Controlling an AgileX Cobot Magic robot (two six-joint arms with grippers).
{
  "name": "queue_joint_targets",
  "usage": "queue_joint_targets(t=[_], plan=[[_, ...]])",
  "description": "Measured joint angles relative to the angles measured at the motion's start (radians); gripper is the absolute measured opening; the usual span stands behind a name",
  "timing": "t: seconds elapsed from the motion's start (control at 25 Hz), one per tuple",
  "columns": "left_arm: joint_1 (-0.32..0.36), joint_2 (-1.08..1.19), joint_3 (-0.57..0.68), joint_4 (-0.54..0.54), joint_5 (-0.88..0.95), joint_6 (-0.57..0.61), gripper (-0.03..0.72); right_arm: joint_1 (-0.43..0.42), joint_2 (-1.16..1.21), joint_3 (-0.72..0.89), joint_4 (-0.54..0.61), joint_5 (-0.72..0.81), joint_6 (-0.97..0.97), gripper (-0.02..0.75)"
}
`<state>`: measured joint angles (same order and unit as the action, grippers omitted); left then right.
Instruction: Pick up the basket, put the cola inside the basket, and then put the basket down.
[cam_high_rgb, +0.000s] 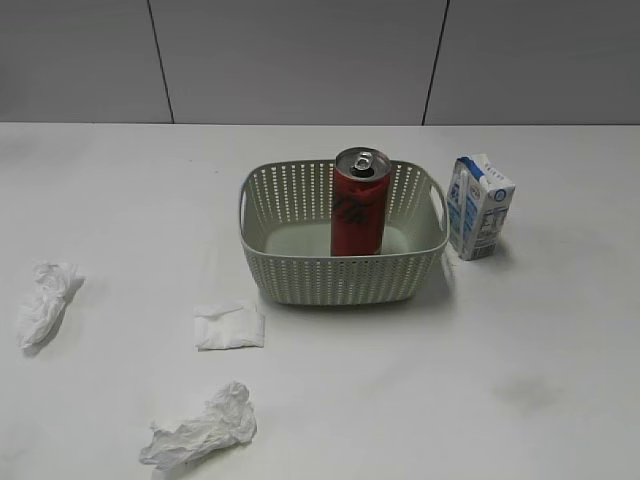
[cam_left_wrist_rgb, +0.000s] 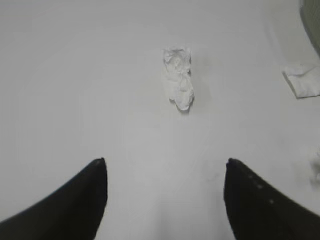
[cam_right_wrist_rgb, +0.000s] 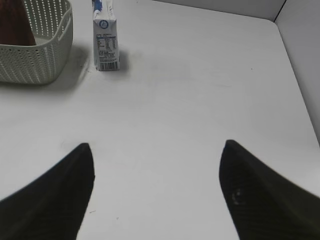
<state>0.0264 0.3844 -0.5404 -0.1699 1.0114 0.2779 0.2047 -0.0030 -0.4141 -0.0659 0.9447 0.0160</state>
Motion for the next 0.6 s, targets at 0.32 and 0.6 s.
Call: queue_joint_targets(t=[0.32, 0.6], plan=[[0.0, -0.252, 0.027, 0.002, 0.038, -0.017, 0.554, 0.0, 0.0, 0.0, 0.0, -0.001, 0.001, 0.589], [0.0, -0.386, 0.03, 0.024, 0.039, -0.075, 0.554, 0.0, 0.0, 0.0, 0.001, -0.002, 0.001, 0.589]])
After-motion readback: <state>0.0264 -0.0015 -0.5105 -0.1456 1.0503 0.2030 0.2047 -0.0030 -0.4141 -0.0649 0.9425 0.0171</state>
